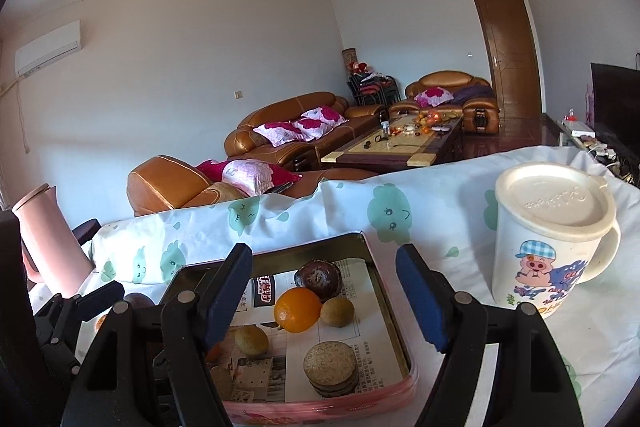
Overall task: Organize fruits
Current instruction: 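Withdraw both tools toward the last orange and dark brown fruit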
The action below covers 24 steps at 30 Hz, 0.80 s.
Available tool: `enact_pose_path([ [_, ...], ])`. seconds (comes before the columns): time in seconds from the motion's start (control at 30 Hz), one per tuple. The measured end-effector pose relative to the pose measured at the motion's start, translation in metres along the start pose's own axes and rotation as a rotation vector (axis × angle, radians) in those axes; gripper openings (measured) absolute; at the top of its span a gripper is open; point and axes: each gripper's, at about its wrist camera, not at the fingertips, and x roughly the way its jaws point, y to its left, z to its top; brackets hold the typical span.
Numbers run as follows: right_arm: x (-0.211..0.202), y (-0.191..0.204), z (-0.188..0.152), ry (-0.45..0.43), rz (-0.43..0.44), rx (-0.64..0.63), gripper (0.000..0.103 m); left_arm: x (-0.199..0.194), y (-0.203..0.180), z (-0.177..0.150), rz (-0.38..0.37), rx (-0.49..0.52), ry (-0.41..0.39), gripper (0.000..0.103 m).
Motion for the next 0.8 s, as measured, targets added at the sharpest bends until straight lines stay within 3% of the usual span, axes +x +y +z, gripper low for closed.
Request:
enact_pose_path([
  [0.13,-0.008,0.006,-0.001,-0.036,-0.031,-0.027,0.080,-0.006,0.014,-0.005,0.023,-0.017,-0.007,0.103],
  [0.43,-0.015,0.018,-0.009,-0.001,-0.035,-0.046,0.081,-0.005,0.056,-0.017,0.039,-0.072,0.043,0.103],
  [0.8,-0.026,0.050,-0.022,0.009,-0.012,-0.093,0.081,0.013,0.123,-0.032,0.049,-0.157,0.179,0.103],
])
